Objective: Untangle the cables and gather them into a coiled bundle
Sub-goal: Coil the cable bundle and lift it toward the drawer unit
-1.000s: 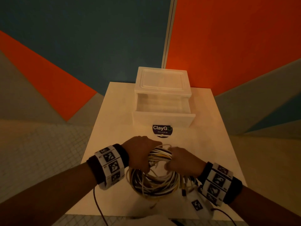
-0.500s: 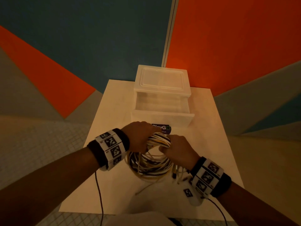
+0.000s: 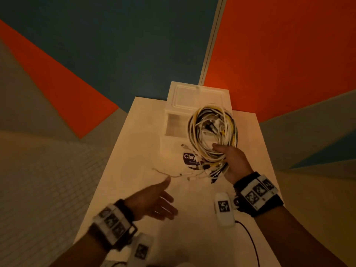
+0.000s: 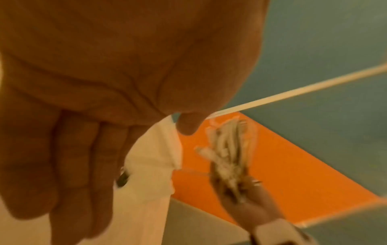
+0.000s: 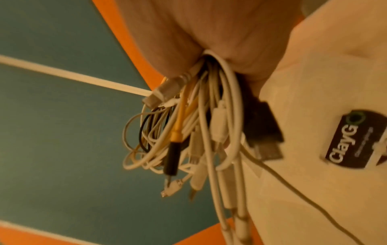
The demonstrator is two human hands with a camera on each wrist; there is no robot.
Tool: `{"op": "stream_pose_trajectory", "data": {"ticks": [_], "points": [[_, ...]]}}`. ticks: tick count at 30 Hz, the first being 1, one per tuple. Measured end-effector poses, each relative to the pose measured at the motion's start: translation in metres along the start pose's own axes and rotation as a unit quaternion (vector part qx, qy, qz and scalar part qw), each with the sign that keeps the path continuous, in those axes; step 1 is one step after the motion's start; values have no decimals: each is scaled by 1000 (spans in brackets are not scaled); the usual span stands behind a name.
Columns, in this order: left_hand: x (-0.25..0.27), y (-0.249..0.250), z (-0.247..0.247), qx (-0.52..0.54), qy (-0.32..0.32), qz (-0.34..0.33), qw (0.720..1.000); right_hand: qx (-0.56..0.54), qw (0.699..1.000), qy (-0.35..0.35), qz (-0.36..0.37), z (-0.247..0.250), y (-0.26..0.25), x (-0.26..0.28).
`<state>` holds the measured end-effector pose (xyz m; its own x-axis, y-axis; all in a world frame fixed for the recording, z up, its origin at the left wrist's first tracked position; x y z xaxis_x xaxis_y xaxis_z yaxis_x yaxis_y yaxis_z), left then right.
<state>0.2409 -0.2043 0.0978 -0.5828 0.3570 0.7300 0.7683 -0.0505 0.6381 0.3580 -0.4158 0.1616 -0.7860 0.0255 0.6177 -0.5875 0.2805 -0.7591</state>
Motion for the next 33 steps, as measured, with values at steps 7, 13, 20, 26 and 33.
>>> {"op": "stream_pose_trajectory", "data": {"ticks": [7,13,20,26,33], "points": [[-71,33,21,385,155,-141,899,19,998,-48,-22,2,18,13],[-30,105,33,81,190,-283,937,103,994,35,-20,28,32,3],[-44,126,-7,-318,92,-335,882,187,982,27,6,25,40,-8],[-58,115,-1,-167,79,-308,933,227,974,-15,-3,14,37,-27],[-92,150,10,-51,140,-183,972,181,974,-21,-136,4,12,-64]]}}
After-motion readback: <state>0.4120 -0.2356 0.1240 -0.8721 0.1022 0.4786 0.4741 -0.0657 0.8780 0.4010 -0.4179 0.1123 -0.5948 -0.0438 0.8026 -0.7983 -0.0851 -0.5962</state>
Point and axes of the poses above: each hand's wrist, its own x-axis away from the middle knuckle, its own z-axis out of the back of the hand, y = z × x, the point moved 7 cm from there along -x, towards the middle knuckle, and after that the axes turned 7 degrees about -z, right-handed, at the moved point
